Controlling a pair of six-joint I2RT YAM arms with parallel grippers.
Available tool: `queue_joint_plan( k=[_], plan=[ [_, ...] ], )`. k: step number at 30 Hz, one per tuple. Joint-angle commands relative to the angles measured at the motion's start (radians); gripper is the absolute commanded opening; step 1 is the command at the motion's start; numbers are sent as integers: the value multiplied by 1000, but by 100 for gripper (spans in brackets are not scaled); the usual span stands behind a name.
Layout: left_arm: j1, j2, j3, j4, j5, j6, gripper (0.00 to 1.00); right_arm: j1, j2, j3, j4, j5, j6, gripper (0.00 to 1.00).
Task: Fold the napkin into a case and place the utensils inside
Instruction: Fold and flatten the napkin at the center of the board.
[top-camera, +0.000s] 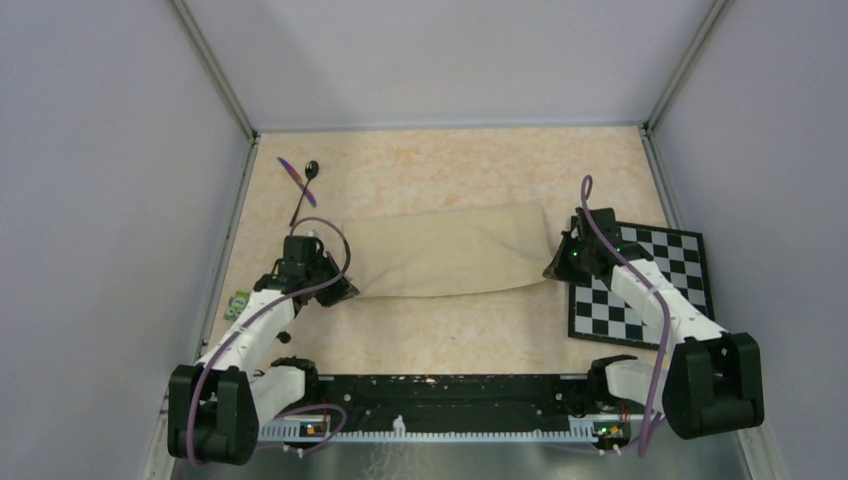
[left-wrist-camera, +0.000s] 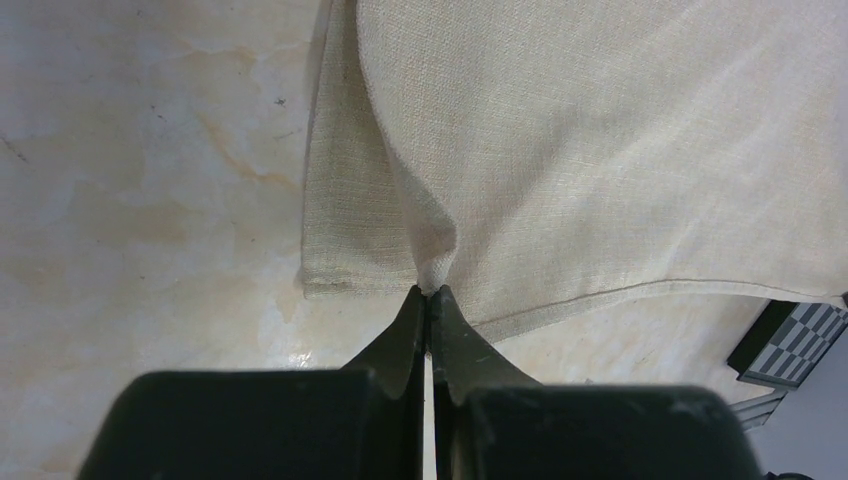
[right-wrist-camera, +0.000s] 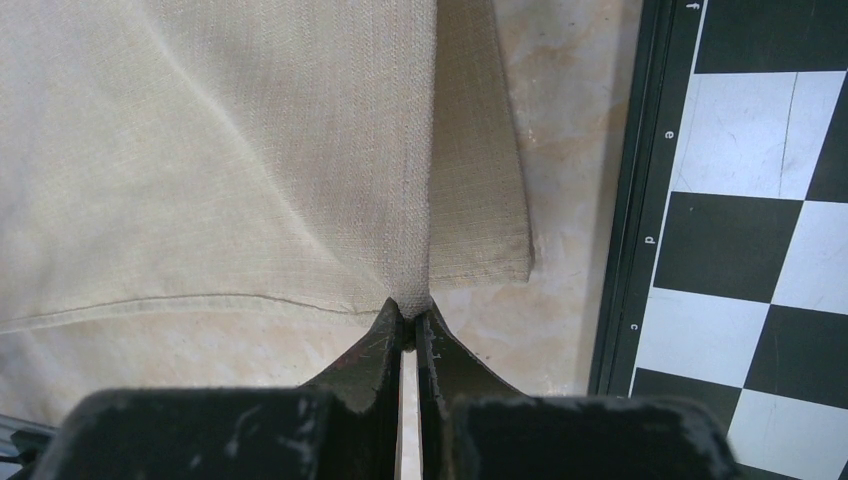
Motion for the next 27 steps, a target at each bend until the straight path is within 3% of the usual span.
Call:
queue_joint_plan(
  k=[1,11,27],
  plan=[
    [3,6,-17,9,-15,-11,0,0,14,-13,35,1,11,0],
    [3,116,-52,103,-44,-12,0,0,89,-29,110,8,5,0],
    [2,122,-67,104,-62,-4,3,0,118,-68,146,37,-8,0]
  ],
)
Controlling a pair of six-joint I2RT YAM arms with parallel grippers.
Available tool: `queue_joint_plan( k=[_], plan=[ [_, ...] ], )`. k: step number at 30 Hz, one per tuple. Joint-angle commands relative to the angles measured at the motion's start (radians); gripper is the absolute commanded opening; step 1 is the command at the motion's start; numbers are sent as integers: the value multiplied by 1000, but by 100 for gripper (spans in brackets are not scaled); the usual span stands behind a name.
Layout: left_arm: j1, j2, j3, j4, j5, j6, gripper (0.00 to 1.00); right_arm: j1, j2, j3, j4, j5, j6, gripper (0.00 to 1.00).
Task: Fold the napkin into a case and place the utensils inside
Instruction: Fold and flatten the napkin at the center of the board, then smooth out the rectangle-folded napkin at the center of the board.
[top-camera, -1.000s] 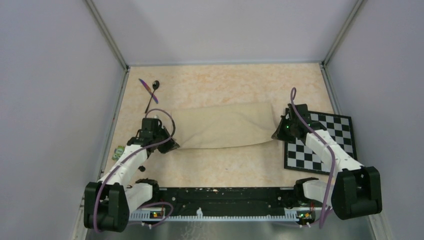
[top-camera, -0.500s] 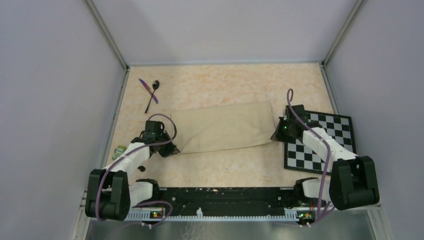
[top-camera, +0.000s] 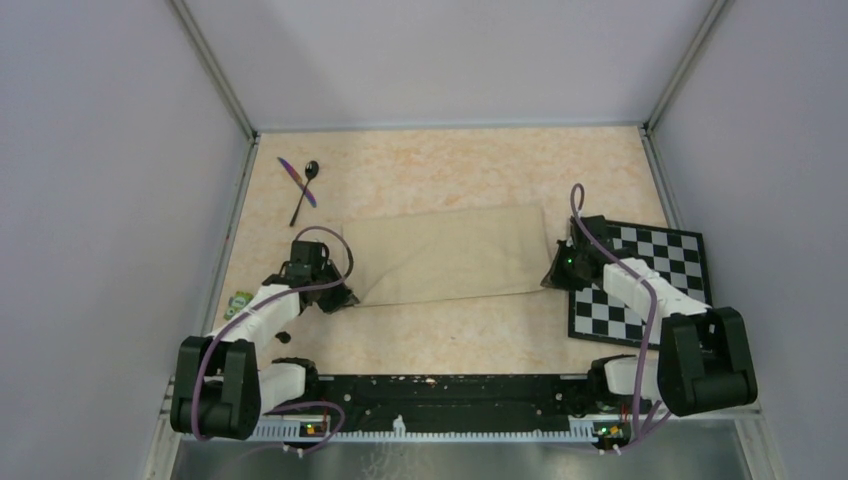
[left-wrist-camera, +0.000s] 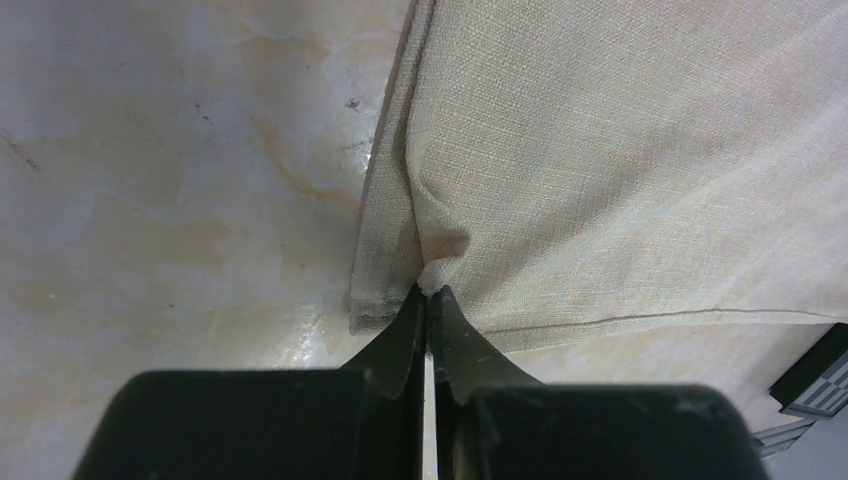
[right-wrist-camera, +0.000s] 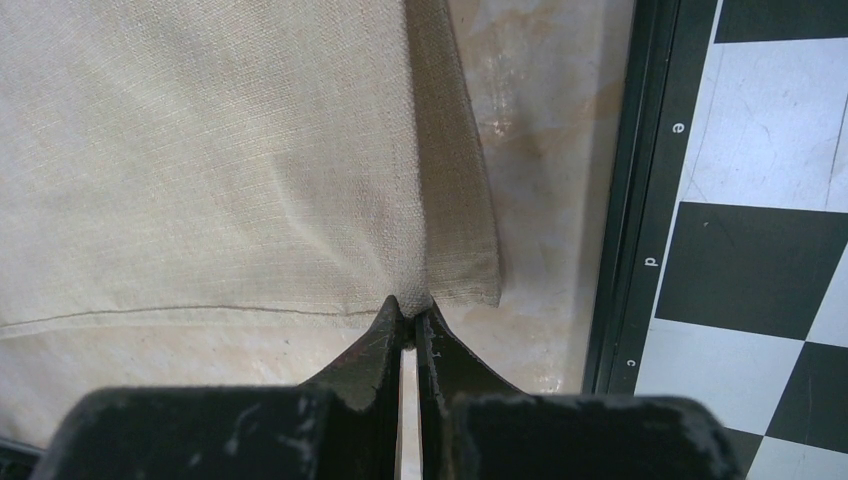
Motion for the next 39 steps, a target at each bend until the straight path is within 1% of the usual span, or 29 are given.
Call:
queue_joint_plan(
  k=[1,5,6,9,10,12,13,14,16,18,21,24,28,30,33,35,37,39],
  plan=[
    [3,1,-16,25,-26,3,4,0,27,5,48,33,-11,0],
    [3,-9,-14,16,-26,3,6,0,38,0,51,32,-9,0],
    [3,-13,-12,11,-29,4,7,-1,38,0,52,27,-8,1],
    [3,-21,0,-4,-31,11,11,0,28,4,39,17,-3,10],
    [3,-26,5,-11,-30,10,14,0,22,7,31,12,-3,13],
    [3,-39,15,-37,-33,3,27,0,7,16,14,-5,-2,21],
    [3,-52,22,-50,-39,-4,34,-1,-5,20,9,-17,-2,28],
    [3,-69,28,-61,-42,-13,41,0,-14,25,1,-26,-4,33],
    [3,-117,37,-84,-49,-26,58,0,-34,45,-34,-26,-8,38],
    [3,-169,49,-108,-54,-32,65,0,-60,67,-68,-14,-16,43],
    [3,-232,76,-128,-46,-26,75,-1,-102,106,-99,-16,-17,46],
    [3,-262,90,-100,8,-21,80,0,-115,139,-95,-74,-16,54],
    [3,-219,77,4,105,-29,87,0,-47,148,-10,-227,-6,55],
    [3,-169,68,47,127,-28,89,0,0,140,21,-245,7,55],
    [3,-89,53,84,116,-18,92,0,50,88,83,-220,20,55],
    [3,-49,25,96,66,-20,93,0,71,34,133,-191,34,55],
    [3,-27,-3,99,14,-22,94,-1,90,-8,164,-163,37,55],
    [4,-23,-20,100,-7,-22,94,0,92,-22,160,-128,29,55]
  ],
)
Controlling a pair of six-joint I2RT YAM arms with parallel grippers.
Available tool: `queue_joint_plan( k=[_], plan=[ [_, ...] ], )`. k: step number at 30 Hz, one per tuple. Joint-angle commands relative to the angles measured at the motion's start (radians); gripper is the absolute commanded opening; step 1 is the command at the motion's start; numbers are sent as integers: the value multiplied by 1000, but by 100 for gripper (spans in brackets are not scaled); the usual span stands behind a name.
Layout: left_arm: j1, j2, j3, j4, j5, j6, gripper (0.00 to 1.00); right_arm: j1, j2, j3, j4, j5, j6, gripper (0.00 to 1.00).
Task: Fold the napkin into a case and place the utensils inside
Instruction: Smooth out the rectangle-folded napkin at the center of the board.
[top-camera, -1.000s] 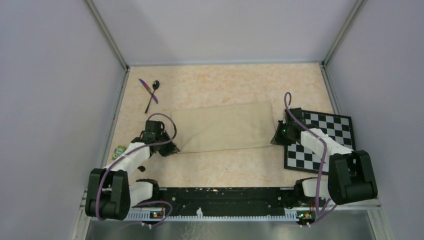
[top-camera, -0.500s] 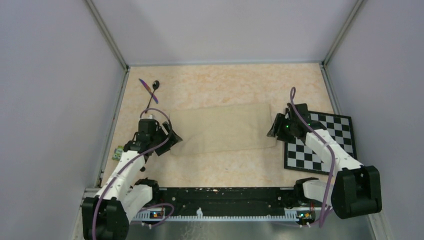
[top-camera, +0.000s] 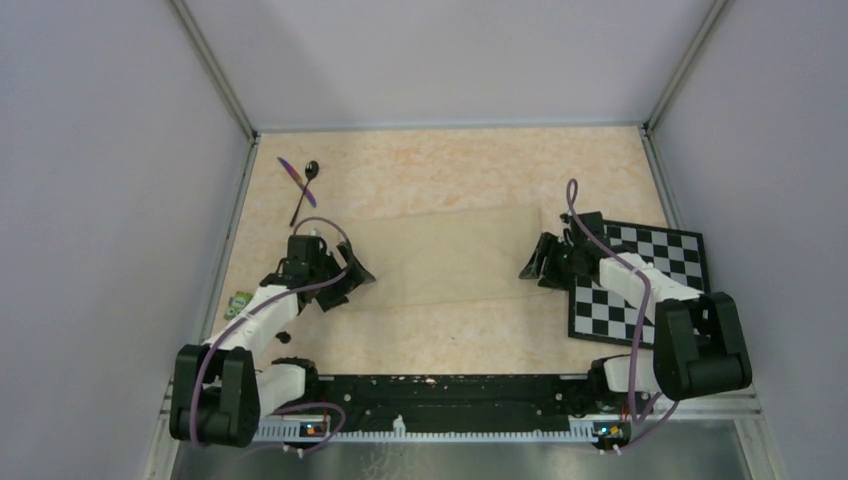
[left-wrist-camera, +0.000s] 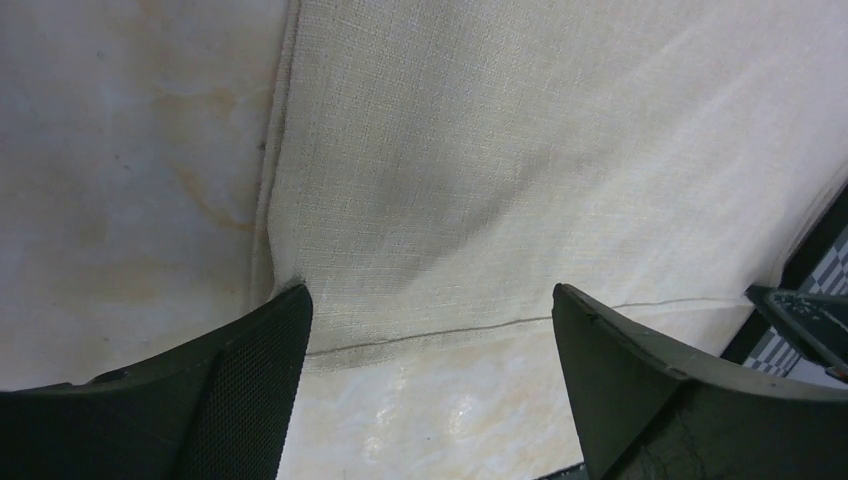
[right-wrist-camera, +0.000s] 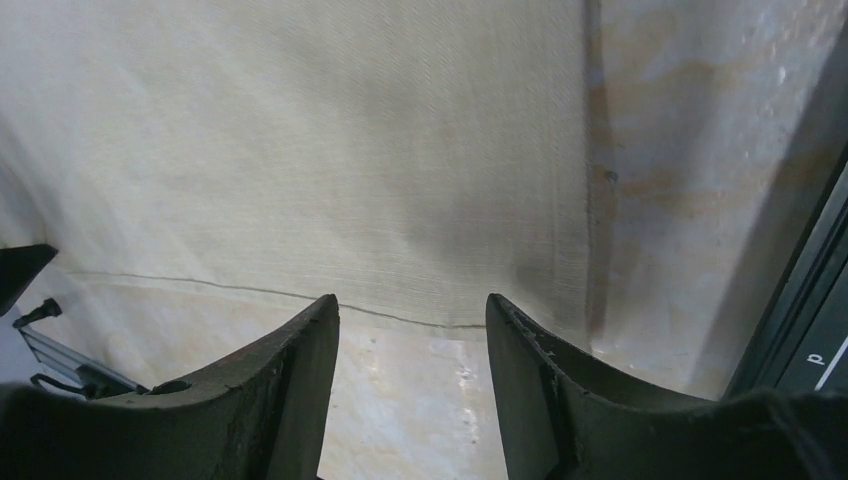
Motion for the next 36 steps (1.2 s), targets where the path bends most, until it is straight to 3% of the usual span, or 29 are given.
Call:
queue_joint_plan(
  k=[1,6,10,20,31,36],
  plan=[
    [3,6,-38,41,-58,4,95,0,2,-33,57,67,1,55],
    [3,-88,40,-7,-40,6,99,0,-78,60,22,67,-35,58],
    [5,-102,73,139,-45,-17,98,-2,20,187,91,34,1,65],
    [8,278,378,225,2,-43,99,-3,413,470,321,-123,139,68],
    [41,541,474,376,-43,-40,99,-55,597,561,394,-175,134,68],
    [46,654,524,307,-113,-25,99,-108,650,548,381,-176,127,67]
  ],
)
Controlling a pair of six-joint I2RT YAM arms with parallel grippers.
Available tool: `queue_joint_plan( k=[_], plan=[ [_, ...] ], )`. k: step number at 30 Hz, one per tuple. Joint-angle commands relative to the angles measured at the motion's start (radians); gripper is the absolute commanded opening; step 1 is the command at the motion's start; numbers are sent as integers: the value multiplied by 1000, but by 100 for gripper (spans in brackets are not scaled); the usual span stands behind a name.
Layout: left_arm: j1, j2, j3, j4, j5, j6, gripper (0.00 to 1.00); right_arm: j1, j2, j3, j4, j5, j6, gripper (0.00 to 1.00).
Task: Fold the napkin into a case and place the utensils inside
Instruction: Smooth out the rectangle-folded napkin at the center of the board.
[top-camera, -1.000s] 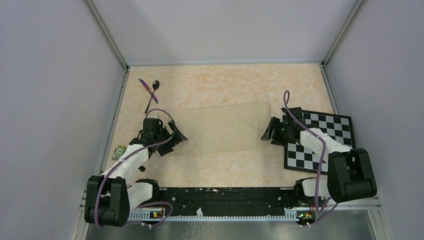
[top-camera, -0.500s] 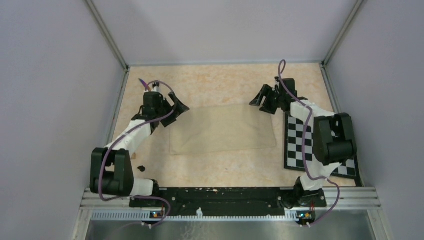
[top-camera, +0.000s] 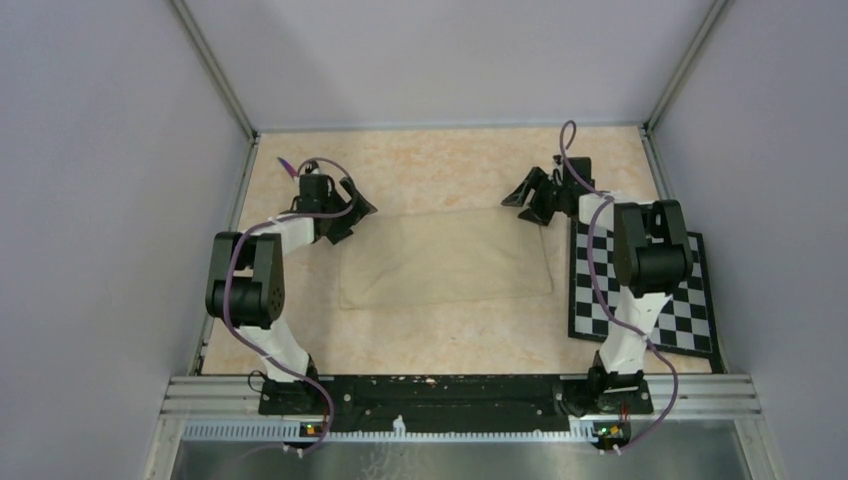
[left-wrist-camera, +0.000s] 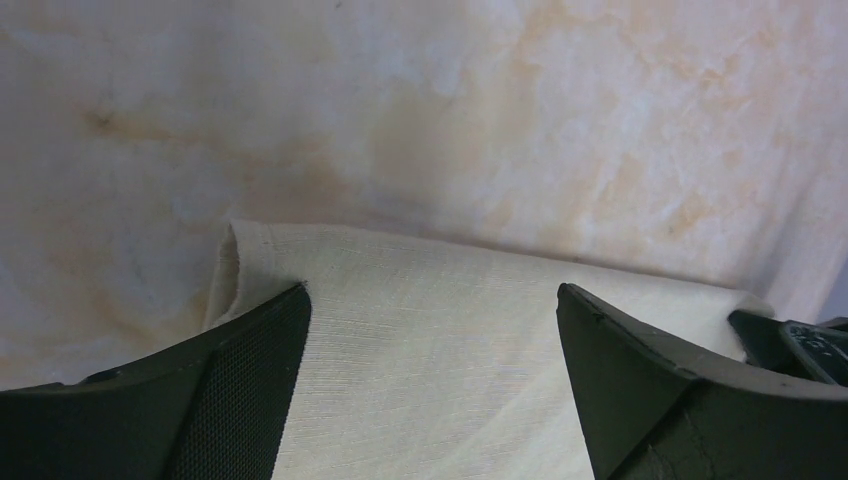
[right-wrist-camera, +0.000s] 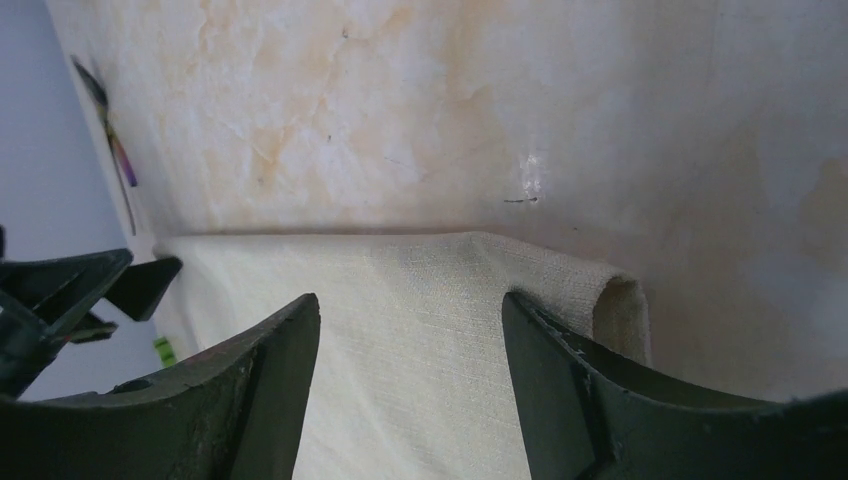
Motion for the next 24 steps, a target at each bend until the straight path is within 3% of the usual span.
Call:
queue_joint_plan(
  k=[1,7,11,17,24],
  plan=[
    [8,76,59,-4,-64,21,99,-51,41,24,34,-4,-16,67],
    [7,38,82,-95,-100,41,99,-54,0,95,-73,-21,-70,67],
    [7,-11,144,-125,-36,63,99,-54,-61,147,-140,-25,-66,68],
    [7,43,203,-81,77,11,99,-56,-26,149,-86,-114,-1,68],
    [10,131,192,-52,6,9,99,-88,56,115,-4,-120,9,68]
  ],
)
